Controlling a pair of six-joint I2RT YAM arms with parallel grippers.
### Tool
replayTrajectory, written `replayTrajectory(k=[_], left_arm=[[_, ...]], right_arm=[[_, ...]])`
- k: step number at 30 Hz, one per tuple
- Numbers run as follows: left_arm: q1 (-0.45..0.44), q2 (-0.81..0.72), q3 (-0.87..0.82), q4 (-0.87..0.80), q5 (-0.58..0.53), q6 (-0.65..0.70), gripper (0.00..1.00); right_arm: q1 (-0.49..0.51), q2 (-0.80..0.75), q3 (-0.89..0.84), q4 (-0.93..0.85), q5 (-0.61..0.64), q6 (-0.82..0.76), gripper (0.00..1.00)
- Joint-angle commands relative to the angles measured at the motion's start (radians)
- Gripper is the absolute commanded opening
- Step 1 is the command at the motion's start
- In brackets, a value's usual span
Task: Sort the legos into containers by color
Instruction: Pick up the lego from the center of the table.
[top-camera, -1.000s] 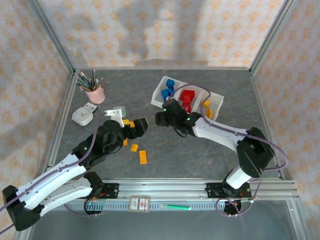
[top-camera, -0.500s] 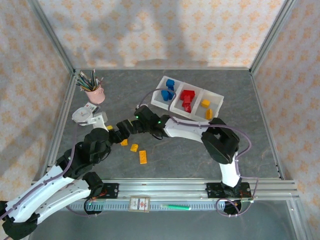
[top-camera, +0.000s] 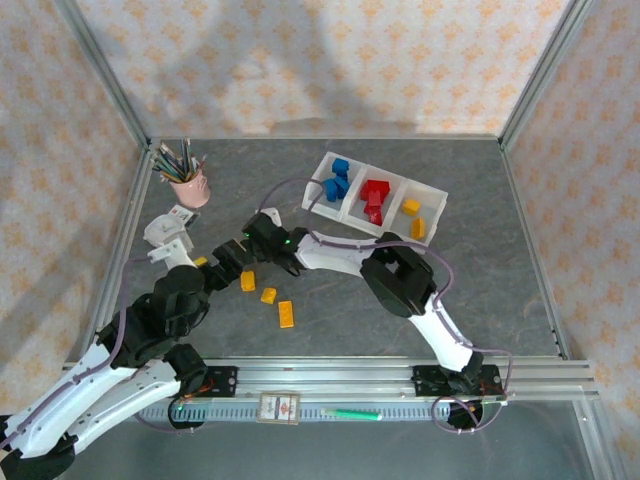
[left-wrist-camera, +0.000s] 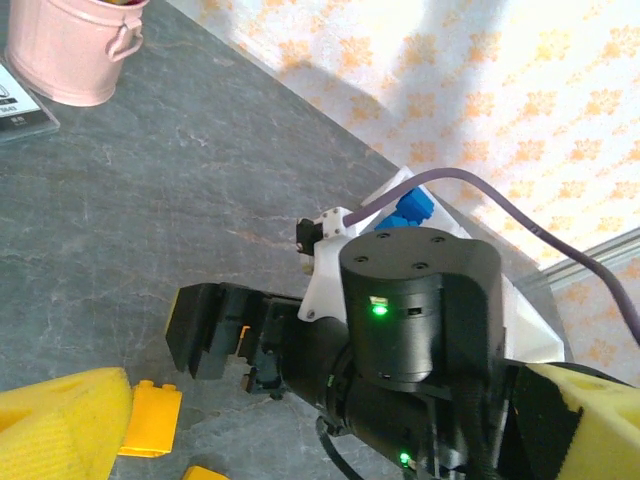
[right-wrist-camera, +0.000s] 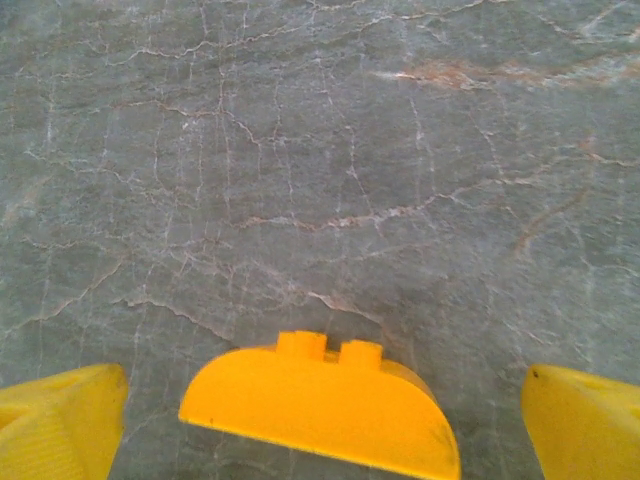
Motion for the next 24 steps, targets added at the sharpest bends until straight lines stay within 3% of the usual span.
replayTrajectory(k=[1, 13, 24], left_arm=[[0.005, -0.024, -0.009, -0.043, -0.058, -0.024, 0.99], [0.005, -0.017, -0.015, -0.02, -0.066, -0.011, 0.99], [0.005, -0.015, -0.016, -0.016, -0.058, -0.008, 0.99]], right_arm=[[0.005, 0.043, 0.061, -0.075, 0.086, 0.012, 1.0], [0.007, 0.101, 0.102, -0.13, 0.147, 0.006, 0.83], [0.007, 0.058, 0.088, -0.114, 0.152, 0.013, 0.65]])
